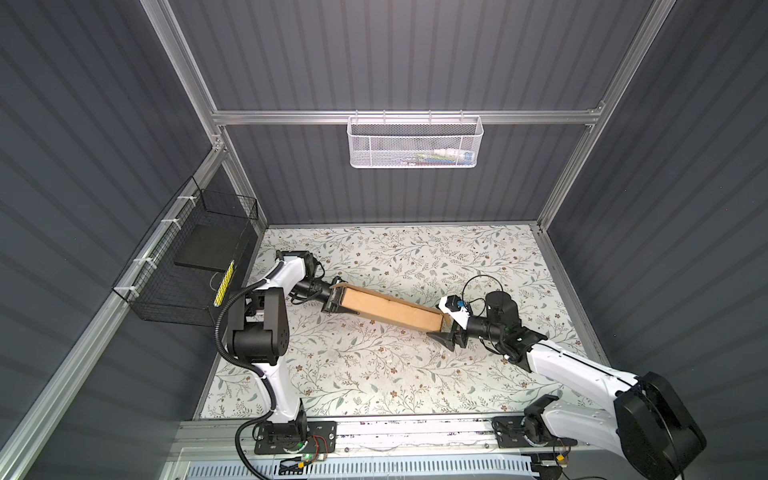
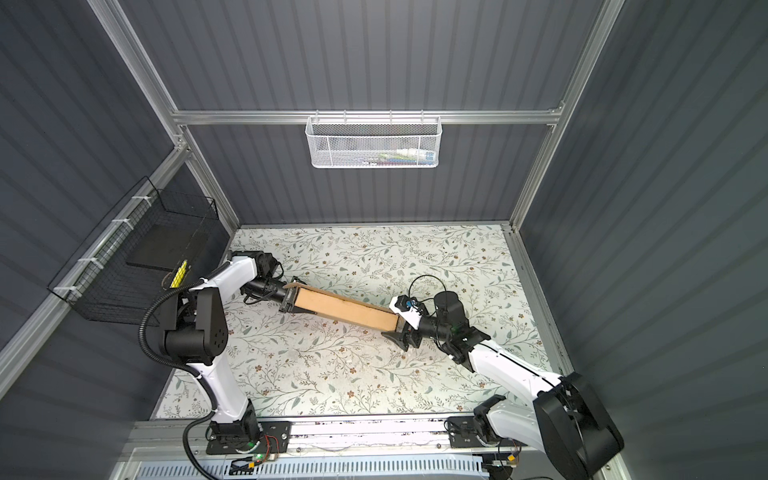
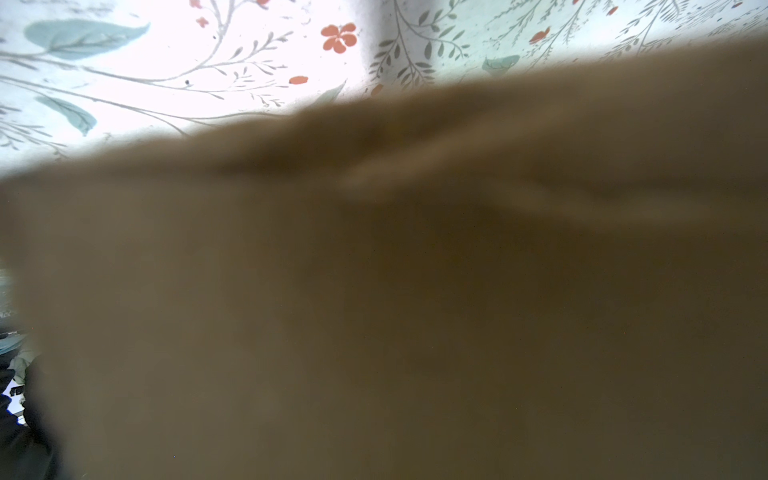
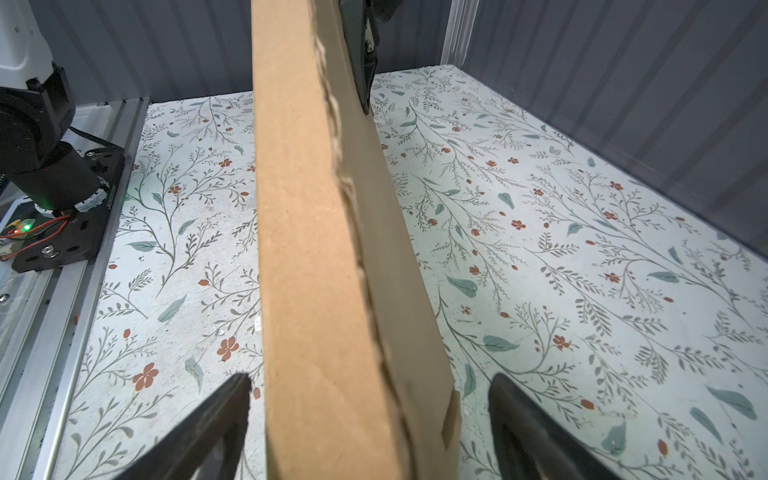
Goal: Fold the paper box
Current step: 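Hold the box on its narrow edge between both grippers, stretched across the table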
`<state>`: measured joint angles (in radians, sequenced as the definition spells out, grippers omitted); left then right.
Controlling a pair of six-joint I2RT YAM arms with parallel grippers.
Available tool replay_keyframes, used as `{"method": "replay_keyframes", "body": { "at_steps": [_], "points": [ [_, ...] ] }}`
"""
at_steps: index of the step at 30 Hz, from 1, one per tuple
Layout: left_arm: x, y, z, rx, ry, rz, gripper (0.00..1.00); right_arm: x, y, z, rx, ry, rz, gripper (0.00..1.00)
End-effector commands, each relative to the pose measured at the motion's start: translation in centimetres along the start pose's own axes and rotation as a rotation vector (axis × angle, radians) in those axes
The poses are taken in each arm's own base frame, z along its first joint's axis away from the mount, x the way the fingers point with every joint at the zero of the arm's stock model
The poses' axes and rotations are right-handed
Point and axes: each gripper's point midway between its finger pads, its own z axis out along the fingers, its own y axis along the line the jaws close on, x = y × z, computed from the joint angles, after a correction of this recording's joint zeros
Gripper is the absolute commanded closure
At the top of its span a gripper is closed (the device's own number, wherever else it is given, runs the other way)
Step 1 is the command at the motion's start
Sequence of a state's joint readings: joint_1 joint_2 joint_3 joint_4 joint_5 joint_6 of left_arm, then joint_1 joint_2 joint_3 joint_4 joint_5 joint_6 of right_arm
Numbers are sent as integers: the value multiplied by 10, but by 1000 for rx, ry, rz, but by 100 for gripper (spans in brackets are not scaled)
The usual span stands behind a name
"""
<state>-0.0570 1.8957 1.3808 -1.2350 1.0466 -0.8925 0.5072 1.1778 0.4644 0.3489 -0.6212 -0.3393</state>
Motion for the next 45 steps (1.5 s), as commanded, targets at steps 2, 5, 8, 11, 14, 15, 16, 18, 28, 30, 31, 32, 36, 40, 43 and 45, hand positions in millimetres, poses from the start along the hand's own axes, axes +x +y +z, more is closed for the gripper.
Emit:
{"method": "replay_keyframes", "body": {
  "at_steps": [2, 5, 8, 11, 14, 15, 16, 18, 28, 30, 31, 32, 36, 40, 43, 45],
  "points": [
    [0, 2, -1, -26, -9, -5, 68, -10, -1, 6, 8, -38, -19, 11],
    [0, 2, -1, -27, -10, -3, 68, -15, 1, 9, 7, -56, -27, 12],
    [0, 3, -1, -30, -10, -3, 68, -19, 4, 11, 4, -63, -31, 12],
    [0, 4, -1, -32, -12, -3, 68, -22, 7, 14, 1, -63, -37, 13],
    [0, 5, -1, -36, -10, -8, 68, -23, 9, 18, 2, -59, -40, 14],
    [0, 5, -1, -36, -10, -7, 68, -22, 10, 19, 3, -56, -39, 14],
    [0, 5, -1, -37, -10, -7, 68, -23, 10, 20, 7, -56, -40, 14],
    [-1, 5, -1, -37, -10, -7, 68, -22, 10, 21, 12, -53, -41, 15],
    [2, -1, -4, -32, -18, 19, 67, -19, 8, 25, 24, -40, -38, 24],
    [2, -2, -5, -36, -22, 25, 67, -18, 8, 26, 21, -37, -37, 27],
    [2, -2, -5, -37, -21, 24, 67, -19, 8, 26, 20, -38, -38, 28],
    [3, -2, -5, -37, -21, 26, 67, -18, 8, 26, 18, -36, -39, 29],
    [4, -1, -5, -41, -16, 27, 66, -17, 9, 26, 17, -34, -47, 32],
    [4, 0, -5, -45, -19, 27, 66, -16, 7, 27, 27, -27, -58, 33],
    [3, 1, -5, -52, -22, 25, 66, -15, 6, 26, 37, -23, -64, 33],
    [4, 1, -5, -53, -21, 24, 66, -15, 6, 26, 39, -25, -69, 33]
  ]
}}
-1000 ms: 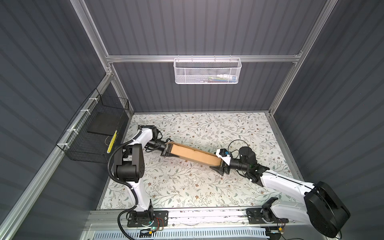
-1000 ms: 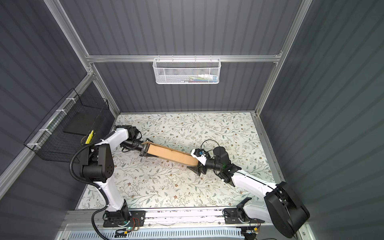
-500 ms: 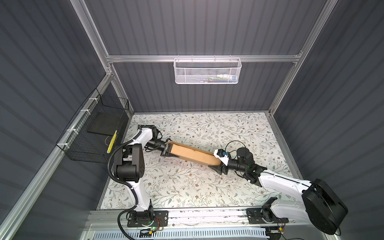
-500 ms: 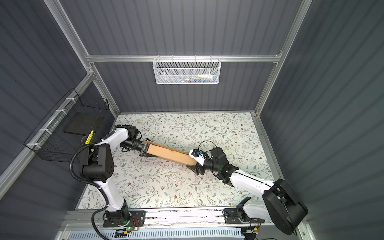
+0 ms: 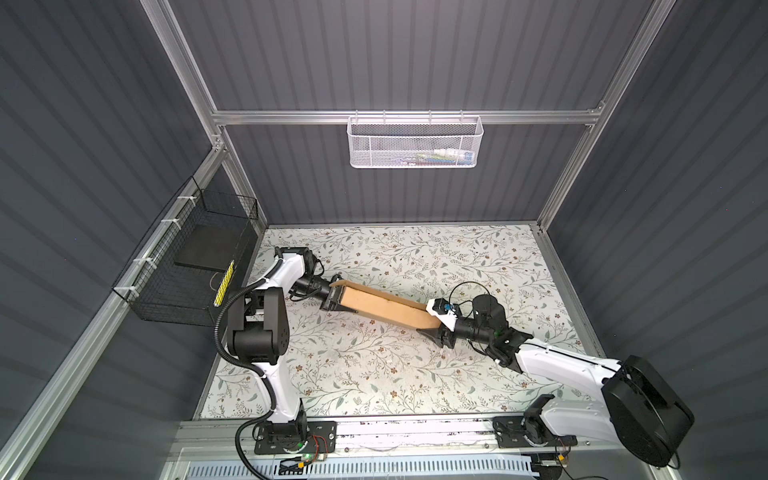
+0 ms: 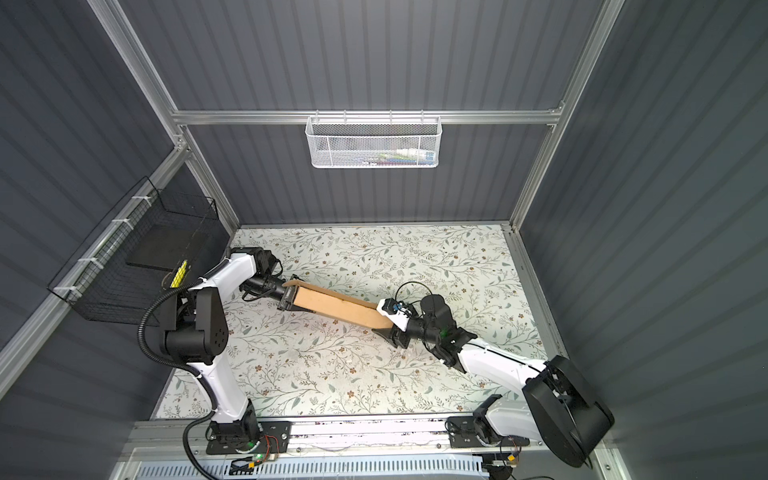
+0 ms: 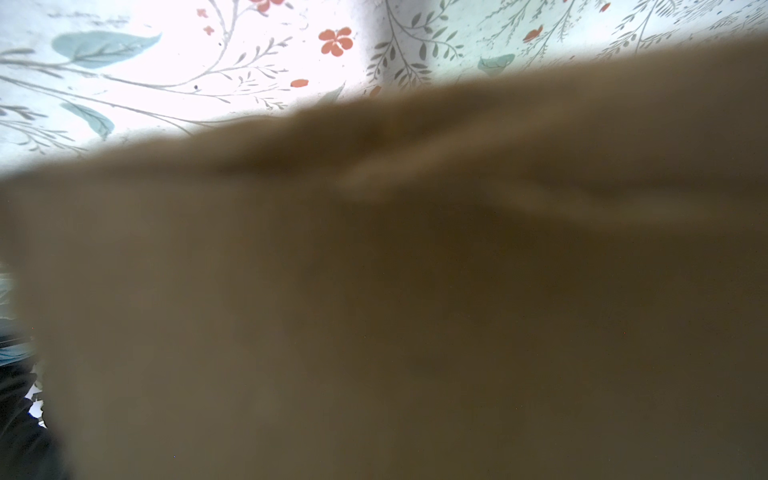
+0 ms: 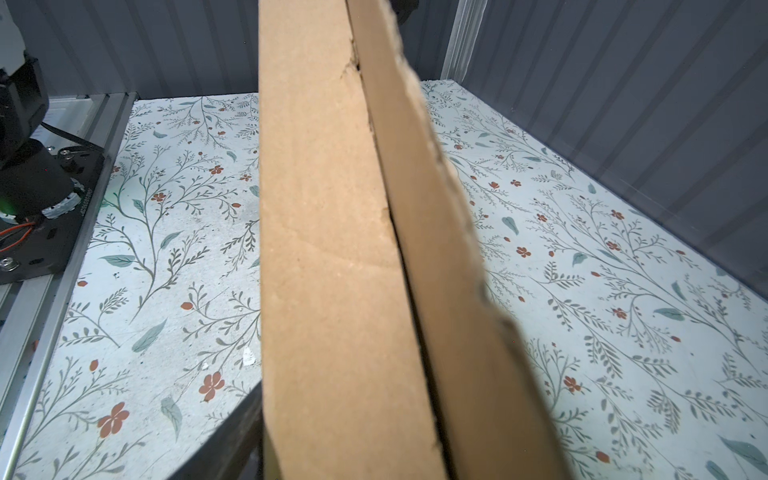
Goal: Fold the paper box
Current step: 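Hold the box on its narrow edge between both grippers, stretched across the table, then release the box end with the left gripper and lift it away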
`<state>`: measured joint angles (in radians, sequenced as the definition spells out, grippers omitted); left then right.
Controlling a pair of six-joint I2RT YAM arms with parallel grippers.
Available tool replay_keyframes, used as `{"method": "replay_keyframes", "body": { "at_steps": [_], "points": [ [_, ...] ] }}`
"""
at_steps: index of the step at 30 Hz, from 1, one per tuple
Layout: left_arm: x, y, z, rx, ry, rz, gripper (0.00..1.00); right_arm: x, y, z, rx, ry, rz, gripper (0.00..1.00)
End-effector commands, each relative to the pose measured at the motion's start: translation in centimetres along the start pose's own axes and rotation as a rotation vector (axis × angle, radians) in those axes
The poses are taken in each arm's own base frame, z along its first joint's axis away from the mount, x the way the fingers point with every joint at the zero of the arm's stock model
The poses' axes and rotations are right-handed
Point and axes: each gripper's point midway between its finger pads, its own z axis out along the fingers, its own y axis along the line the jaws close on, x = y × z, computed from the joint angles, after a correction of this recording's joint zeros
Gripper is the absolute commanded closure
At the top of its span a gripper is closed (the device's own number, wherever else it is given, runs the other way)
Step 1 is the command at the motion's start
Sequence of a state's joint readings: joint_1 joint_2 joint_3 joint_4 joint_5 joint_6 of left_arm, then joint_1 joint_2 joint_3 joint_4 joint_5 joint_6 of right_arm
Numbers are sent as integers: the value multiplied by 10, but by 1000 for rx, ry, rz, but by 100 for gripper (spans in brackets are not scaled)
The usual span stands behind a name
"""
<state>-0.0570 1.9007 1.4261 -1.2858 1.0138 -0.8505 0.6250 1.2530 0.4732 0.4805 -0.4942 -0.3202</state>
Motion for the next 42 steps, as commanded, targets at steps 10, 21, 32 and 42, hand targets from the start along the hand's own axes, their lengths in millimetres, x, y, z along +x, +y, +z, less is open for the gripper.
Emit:
{"method": "replay_keyframes", "body": {
  "at_steps": [10, 21, 32, 42],
  "points": [
    [-2, 6, 1, -38, 6, 0, 57, -6, 1, 2, -12, -9, -27, 35],
    [-10, 9, 3, -91, 19, 6, 49, -2, 2, 1, -18, 18, -52, 38],
    [-23, 8, -3, -124, -5, 20, 37, -1, 1, -1, -7, 29, -53, 43],
    [-34, 13, -19, -163, -52, 30, 31, 1, 1, -3, -3, 43, -49, 44]
  ]
}}
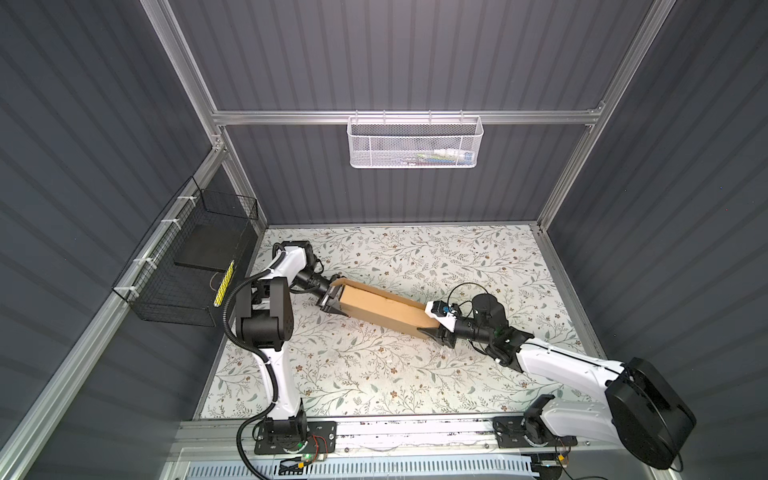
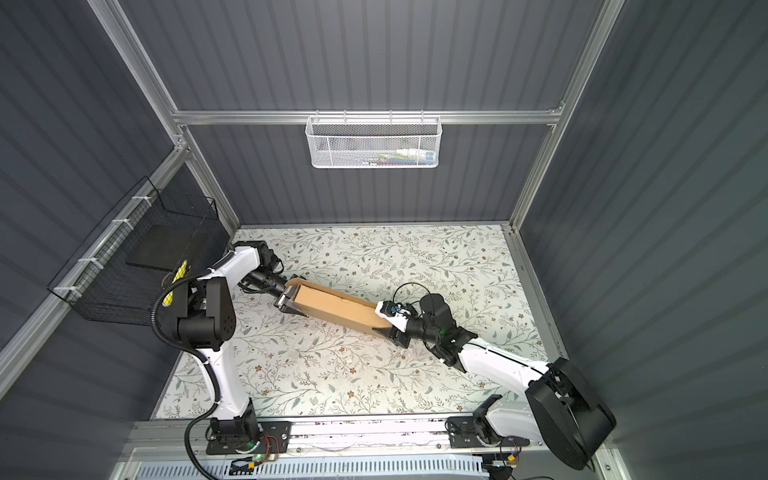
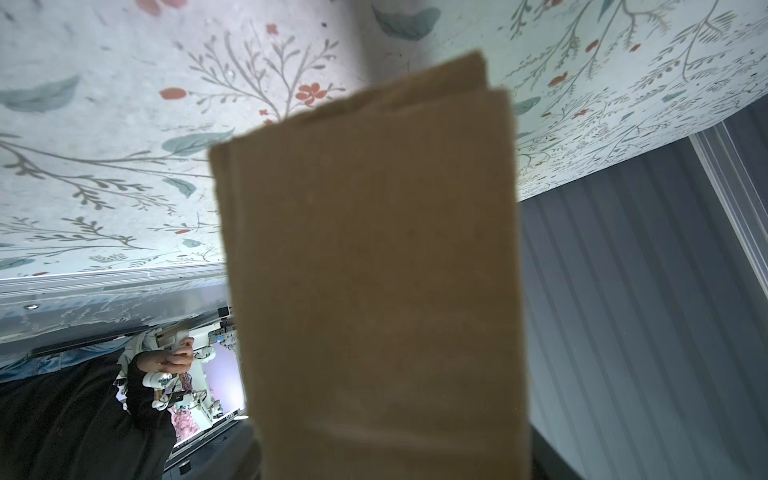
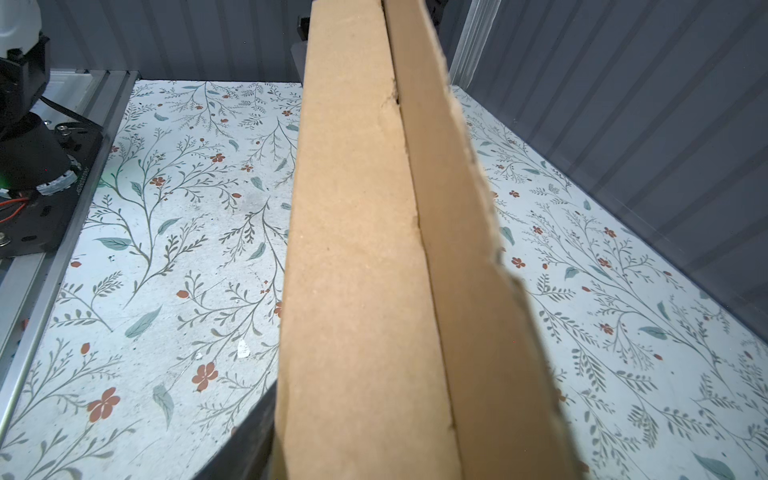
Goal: Fold the paper box
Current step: 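Release the box end with the left gripper and lift it away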
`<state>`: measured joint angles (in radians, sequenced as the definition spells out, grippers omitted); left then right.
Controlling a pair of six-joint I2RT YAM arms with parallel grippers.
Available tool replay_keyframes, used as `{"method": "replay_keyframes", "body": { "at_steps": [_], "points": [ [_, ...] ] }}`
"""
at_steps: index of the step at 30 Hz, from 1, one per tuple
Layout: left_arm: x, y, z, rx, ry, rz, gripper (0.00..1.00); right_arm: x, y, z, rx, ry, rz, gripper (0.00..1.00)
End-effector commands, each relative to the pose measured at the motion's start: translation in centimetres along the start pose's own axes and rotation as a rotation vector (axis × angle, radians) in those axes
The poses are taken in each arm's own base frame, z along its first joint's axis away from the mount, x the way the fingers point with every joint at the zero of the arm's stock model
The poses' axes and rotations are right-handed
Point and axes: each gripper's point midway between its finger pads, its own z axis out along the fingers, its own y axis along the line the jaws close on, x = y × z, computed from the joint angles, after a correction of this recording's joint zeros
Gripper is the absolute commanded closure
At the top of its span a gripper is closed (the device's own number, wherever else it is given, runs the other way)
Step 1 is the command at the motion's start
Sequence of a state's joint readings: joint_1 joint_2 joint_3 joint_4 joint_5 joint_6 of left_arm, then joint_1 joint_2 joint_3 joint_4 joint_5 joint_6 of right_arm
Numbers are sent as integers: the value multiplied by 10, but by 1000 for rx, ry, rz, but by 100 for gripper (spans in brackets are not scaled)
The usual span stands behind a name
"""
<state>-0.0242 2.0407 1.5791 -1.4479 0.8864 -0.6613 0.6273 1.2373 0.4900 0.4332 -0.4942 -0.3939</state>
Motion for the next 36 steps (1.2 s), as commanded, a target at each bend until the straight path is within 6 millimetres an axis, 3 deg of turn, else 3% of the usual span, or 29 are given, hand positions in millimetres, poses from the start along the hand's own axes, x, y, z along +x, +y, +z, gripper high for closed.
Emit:
{"method": "replay_keyframes", "body": {
  "at_steps": [1, 10, 24, 36],
  "points": [
    [-8, 8, -9, -43, -20, -15, 31, 4, 0, -2, 2, 37, 18, 45],
    [-37, 10, -33, -103, -75, -14, 31, 10, 0, -3, 8, 63, 32, 47],
    [-82, -13, -52, -131, -201, 80, 33, 19, 2, -13, 28, 108, 53, 48],
    [-99, -35, -66, -94, -326, 195, 34, 16, 4, -16, 23, 110, 55, 48]
  ]
}}
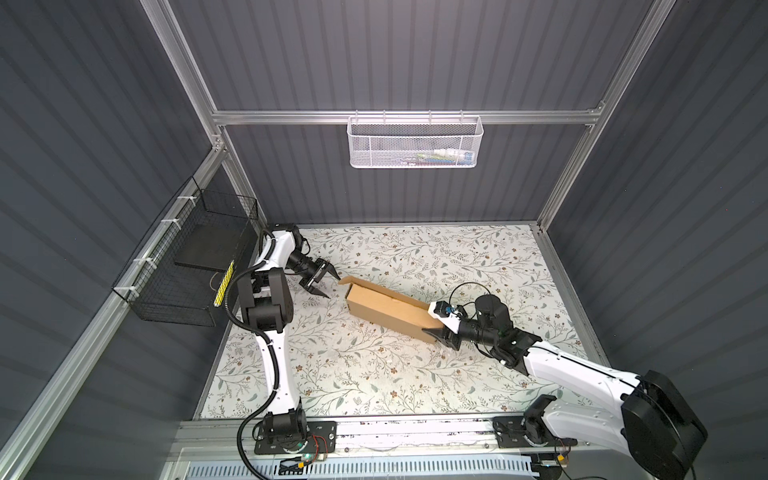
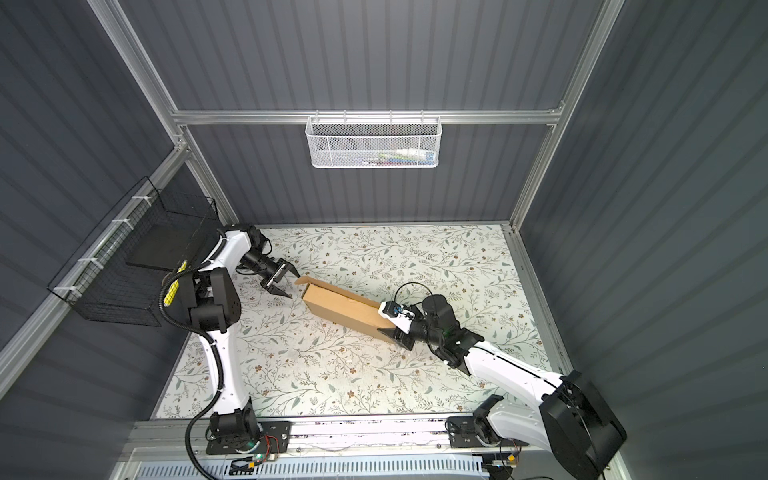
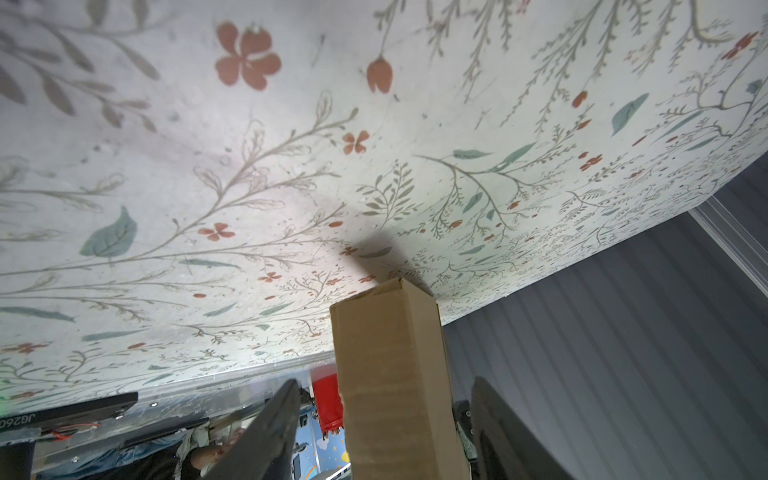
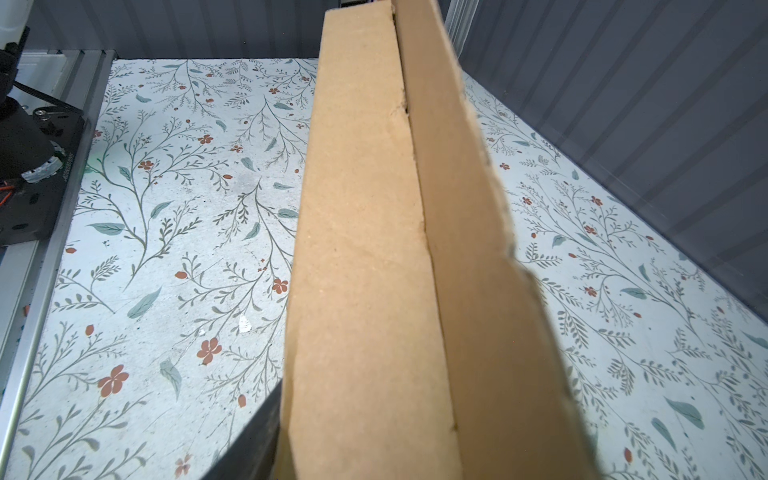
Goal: Fold the paper box
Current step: 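Release the box end with the left gripper and lift it away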
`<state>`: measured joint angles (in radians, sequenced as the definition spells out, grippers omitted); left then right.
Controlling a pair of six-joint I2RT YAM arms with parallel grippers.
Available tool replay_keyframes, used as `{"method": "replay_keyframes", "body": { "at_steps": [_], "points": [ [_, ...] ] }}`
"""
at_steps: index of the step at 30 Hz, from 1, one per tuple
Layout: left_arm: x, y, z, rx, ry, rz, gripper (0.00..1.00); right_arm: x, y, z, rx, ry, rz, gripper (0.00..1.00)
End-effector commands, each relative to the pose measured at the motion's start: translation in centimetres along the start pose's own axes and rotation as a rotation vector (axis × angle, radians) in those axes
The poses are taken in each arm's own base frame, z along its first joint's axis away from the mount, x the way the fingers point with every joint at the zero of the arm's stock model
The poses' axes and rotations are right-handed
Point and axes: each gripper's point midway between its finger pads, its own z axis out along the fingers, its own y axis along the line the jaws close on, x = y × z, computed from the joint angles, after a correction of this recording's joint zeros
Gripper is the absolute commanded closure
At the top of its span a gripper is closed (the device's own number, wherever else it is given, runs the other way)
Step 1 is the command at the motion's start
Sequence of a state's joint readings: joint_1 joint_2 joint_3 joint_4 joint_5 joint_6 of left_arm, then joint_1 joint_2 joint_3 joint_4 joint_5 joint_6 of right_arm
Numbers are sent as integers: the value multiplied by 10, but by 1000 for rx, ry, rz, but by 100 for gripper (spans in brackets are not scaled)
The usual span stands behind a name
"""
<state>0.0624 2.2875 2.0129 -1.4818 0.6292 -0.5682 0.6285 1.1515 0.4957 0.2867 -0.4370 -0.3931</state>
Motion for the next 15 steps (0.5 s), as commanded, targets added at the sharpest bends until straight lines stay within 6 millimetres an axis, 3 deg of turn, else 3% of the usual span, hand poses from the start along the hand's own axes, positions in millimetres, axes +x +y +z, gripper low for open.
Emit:
{"method": "replay_keyframes", "body": {
  "at_steps": [1, 15],
  "points": [
    [-14, -5, -8, 8, -80, 58, 34, 11, 4, -2, -10, 44, 29, 47],
    [-26, -33, -18, 49, -205, 229, 34, 11, 6, -5, -19, 53, 50, 47]
  ]
}}
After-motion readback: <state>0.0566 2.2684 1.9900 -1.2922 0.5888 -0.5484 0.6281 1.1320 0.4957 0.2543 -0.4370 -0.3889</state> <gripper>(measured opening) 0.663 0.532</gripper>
